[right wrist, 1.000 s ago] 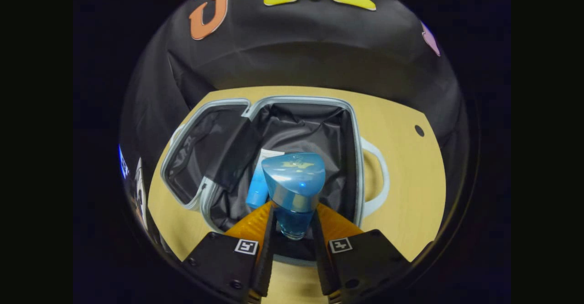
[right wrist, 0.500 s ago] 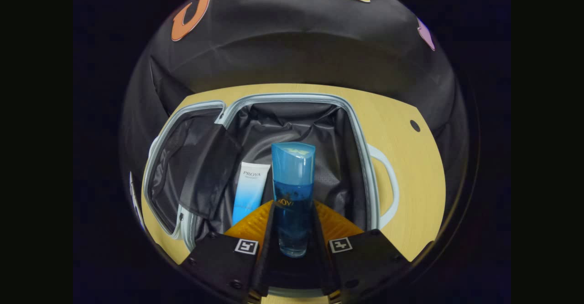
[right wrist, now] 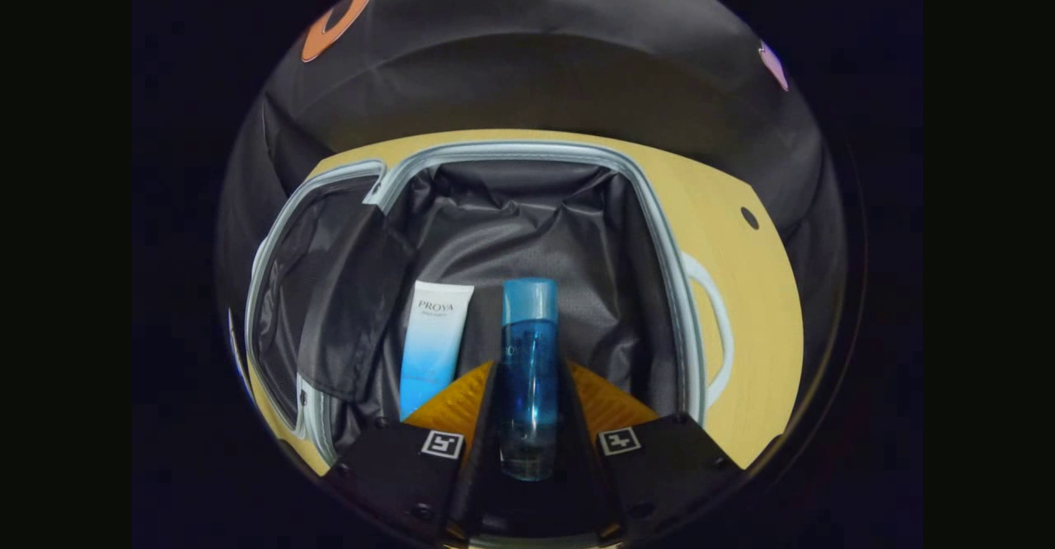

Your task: First open the suitcase, pack the skin care products into it, and then close the suitcase.

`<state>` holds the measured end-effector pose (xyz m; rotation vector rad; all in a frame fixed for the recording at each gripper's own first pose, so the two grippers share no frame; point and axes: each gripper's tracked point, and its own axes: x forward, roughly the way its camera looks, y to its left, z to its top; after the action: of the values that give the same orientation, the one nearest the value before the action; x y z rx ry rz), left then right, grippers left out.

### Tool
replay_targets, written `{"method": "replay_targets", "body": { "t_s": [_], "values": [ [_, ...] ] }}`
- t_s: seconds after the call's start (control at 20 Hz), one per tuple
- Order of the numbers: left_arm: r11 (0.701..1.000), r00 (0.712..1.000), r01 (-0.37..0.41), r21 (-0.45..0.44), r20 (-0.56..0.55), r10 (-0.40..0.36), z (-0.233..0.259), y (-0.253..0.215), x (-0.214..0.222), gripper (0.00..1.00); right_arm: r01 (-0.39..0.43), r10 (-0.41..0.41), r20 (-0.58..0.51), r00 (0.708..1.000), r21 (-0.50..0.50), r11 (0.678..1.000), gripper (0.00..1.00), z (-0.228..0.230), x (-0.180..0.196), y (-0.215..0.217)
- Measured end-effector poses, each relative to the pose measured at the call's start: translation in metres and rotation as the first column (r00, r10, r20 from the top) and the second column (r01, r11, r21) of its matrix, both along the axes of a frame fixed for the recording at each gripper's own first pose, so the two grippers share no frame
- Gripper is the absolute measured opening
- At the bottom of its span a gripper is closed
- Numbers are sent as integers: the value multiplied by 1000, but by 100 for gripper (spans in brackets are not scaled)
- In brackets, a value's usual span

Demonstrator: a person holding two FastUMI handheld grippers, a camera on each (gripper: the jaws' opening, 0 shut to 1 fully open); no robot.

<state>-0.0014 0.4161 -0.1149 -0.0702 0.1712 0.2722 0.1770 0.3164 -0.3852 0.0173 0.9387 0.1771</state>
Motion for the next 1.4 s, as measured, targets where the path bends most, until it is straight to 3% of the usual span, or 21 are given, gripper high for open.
{"method": "replay_targets", "body": {
  "t_s": [0.1,0.25,0.5,0.6,0.75,0.9,0.95,1.0,1.15,1.25,1.4],
  "values": [
    [998,1000,-12,-65,-14,11,-22,16,13,91,-22,22,33,999,19,1000,43,19,0,3],
    [981,997,-34,-189,-80,19,-65,36,29,92,-74,60,143,988,97,993,71,78,-3,9],
    [922,985,-55,-382,-172,-13,-141,48,64,92,-112,49,338,940,171,979,79,197,-30,-14],
    [863,978,-43,-503,-196,-66,-170,38,75,92,-110,32,415,909,165,980,81,240,-43,-34],
    [735,975,-41,-677,-188,-119,-198,24,87,91,-100,-4,464,886,199,975,81,288,-82,-68],
    [660,968,-60,-749,-204,-144,-232,15,104,90,-24,-93,497,863,225,974,79,321,-127,-122],
    [637,968,-57,-769,-199,-154,-235,10,107,77,1,-117,510,852,223,975,78,329,-141,-137],
    [610,967,-53,-791,-193,-166,-238,4,110,87,25,-135,523,842,212,977,80,335,-154,-153],
    [565,972,-65,-823,-180,-149,-242,-1,121,27,83,-168,546,821,177,981,80,344,-183,-181],
    [565,977,-68,-822,-169,-129,-244,1,124,18,111,-186,552,813,168,980,81,346,-195,-191],
    [566,978,-68,-822,-168,-126,-239,1,123,11,167,-240,579,779,177,970,81,357,-208,-207]
  ]
}}
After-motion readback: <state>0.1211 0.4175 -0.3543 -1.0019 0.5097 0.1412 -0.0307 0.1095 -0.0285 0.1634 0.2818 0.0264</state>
